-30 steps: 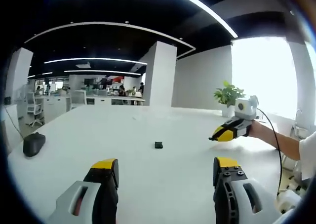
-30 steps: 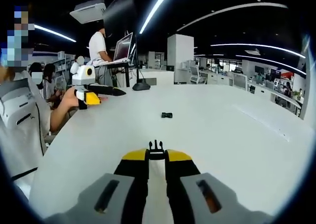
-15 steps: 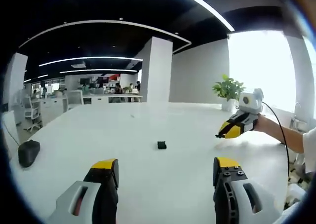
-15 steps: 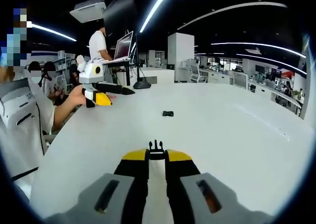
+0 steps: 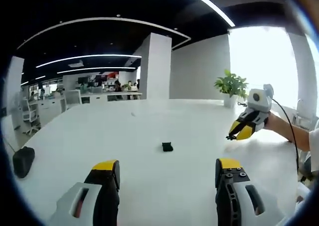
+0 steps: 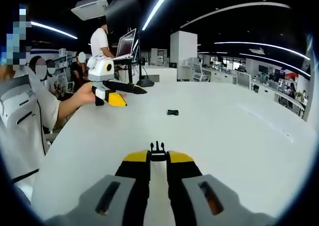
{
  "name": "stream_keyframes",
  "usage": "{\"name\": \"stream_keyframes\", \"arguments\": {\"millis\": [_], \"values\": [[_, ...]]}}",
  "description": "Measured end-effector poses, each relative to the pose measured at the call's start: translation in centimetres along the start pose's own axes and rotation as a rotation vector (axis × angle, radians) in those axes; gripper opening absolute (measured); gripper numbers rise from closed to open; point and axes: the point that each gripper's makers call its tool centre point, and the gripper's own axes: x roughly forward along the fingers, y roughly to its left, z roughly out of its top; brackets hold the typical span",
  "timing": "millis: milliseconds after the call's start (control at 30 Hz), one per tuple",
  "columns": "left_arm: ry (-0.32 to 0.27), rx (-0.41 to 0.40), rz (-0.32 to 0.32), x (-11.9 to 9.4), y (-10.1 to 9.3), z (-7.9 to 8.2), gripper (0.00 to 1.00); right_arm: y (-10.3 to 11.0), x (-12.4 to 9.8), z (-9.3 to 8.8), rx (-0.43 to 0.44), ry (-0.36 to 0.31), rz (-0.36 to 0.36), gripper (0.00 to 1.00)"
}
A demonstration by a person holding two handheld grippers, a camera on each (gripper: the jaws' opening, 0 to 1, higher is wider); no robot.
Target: Snap the two parts of the plastic buckle together until the buckle closes and remains connected.
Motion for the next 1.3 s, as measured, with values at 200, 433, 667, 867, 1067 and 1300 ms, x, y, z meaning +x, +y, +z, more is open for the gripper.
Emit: {"name": "stream_keyframes", "arguments": {"millis": [200, 433, 667, 867, 1067, 1300], "values": [[0.016, 0.008, -0.025, 0.6, 0.3, 0.0, 0.80, 0.3, 0.2, -0.3, -0.004, 0.012, 0.003, 0.11], [0.037, -0.014, -0.112, 1.4, 0.1, 0.7, 0.80, 0.7, 0.4, -0.6, -0.004, 0.018, 0.013, 0.11], [0.047, 0.010, -0.133, 2.1, 0.7, 1.8, 0.80, 0.9, 0.5, -0.3, -0.016, 0.016, 0.016, 0.11], [0.064, 0.022, -0.136, 3.0, 1.1, 1.8, 0.80, 1.1, 0.6, -0.2, -0.021, 0.018, 0.021, 0.11], [0.082, 0.030, -0.148, 3.7, 1.1, 1.6, 0.80, 1.3, 0.5, -0.3, -0.025, 0.022, 0.022, 0.11], [0.104, 0.057, -0.155, 4.6, 1.2, 1.5, 0.80, 1.3, 0.4, 0.0, -0.033, 0.012, 0.018, 0.11]]}}
